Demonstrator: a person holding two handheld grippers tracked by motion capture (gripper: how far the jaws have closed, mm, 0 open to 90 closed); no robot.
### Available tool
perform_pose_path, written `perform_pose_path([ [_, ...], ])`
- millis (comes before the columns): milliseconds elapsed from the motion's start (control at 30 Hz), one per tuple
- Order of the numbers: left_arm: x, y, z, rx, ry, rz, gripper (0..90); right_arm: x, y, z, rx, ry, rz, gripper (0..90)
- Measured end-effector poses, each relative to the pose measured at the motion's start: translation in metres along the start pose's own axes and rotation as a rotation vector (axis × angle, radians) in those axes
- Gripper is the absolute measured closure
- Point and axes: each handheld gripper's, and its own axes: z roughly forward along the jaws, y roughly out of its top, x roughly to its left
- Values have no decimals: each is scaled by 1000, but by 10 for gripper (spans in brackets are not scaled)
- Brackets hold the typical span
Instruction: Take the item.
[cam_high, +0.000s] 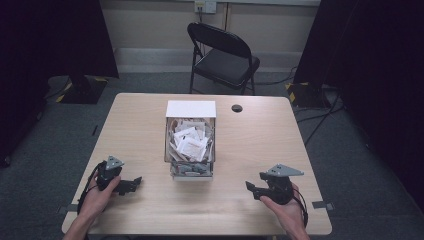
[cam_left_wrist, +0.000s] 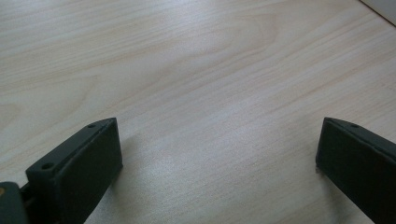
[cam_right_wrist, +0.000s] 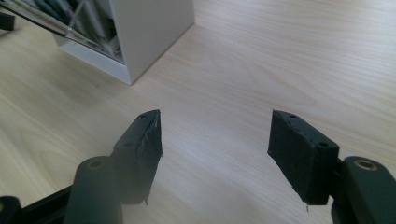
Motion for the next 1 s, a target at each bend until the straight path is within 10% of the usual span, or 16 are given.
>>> perform_pose_path([
  [1000, 0, 0, 0, 0, 0, 0, 0, 46, 24, 13, -25, 185, -90, 527],
])
